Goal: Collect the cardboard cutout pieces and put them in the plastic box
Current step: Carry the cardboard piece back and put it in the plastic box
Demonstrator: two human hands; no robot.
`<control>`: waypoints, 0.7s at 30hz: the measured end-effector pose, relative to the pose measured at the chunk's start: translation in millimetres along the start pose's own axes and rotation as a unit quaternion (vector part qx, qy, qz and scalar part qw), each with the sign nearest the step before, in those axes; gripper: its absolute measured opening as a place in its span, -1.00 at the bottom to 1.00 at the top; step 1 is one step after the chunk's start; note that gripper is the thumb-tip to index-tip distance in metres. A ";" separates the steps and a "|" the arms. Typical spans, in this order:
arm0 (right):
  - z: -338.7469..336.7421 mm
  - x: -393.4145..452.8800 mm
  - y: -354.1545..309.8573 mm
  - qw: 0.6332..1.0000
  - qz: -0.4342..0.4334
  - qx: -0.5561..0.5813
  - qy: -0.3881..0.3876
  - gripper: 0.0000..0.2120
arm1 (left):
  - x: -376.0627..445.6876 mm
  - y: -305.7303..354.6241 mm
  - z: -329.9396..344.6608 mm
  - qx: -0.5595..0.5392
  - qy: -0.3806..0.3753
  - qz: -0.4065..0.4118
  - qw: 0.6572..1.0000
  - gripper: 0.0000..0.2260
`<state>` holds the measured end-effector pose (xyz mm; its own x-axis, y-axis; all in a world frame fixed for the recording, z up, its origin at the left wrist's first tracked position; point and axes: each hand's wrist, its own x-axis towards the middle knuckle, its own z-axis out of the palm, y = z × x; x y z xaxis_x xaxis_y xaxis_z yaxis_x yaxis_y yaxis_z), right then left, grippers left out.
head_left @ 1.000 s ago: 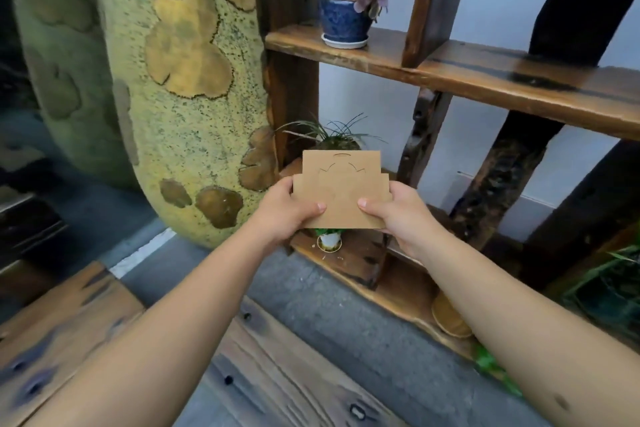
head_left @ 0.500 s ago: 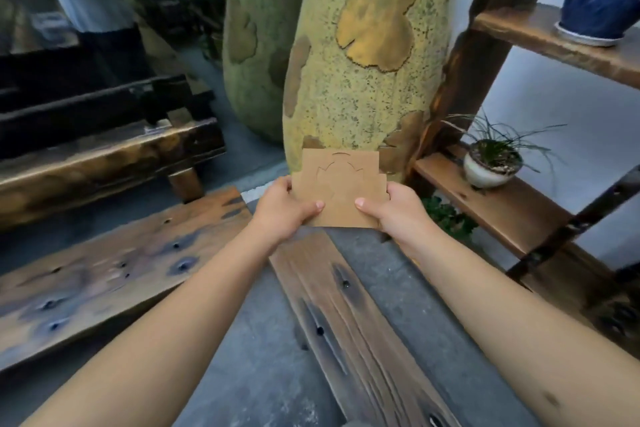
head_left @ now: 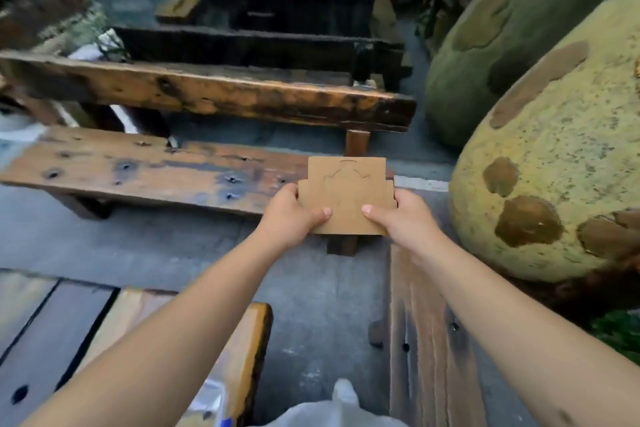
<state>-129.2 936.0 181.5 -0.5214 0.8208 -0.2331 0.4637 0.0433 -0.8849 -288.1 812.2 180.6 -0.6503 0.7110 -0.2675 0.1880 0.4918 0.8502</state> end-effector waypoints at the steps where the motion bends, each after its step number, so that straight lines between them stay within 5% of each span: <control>1: 19.0 5.2 -6.0 1.000 -0.007 -0.004 -0.027 -0.75 | -2.8 -13.4 -14.2 -0.010 0.021 -0.020 1.000 -0.50; 9: 142.6 11.9 -41.3 0.966 -0.087 -0.099 -0.222 -0.73 | -54.4 -99.2 -92.9 -0.044 0.197 -0.133 0.970 -0.60; 16: 241.7 -33.9 -47.2 0.887 -0.142 -0.182 -0.400 -0.63 | -148.8 -163.8 -116.6 -0.103 0.344 -0.248 0.900 -0.70; 21: 284.1 -81.2 -19.9 0.843 -0.155 -0.205 -0.473 -0.70 | -212.1 -198.4 -99.7 -0.137 0.404 -0.324 0.845 -0.57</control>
<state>-299.6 706.6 103.5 -0.9111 -0.0786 -0.4046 0.3073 0.5246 -0.7940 -260.8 513.8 113.9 -0.8620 -0.2915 -0.4147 -0.5055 0.4329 0.7463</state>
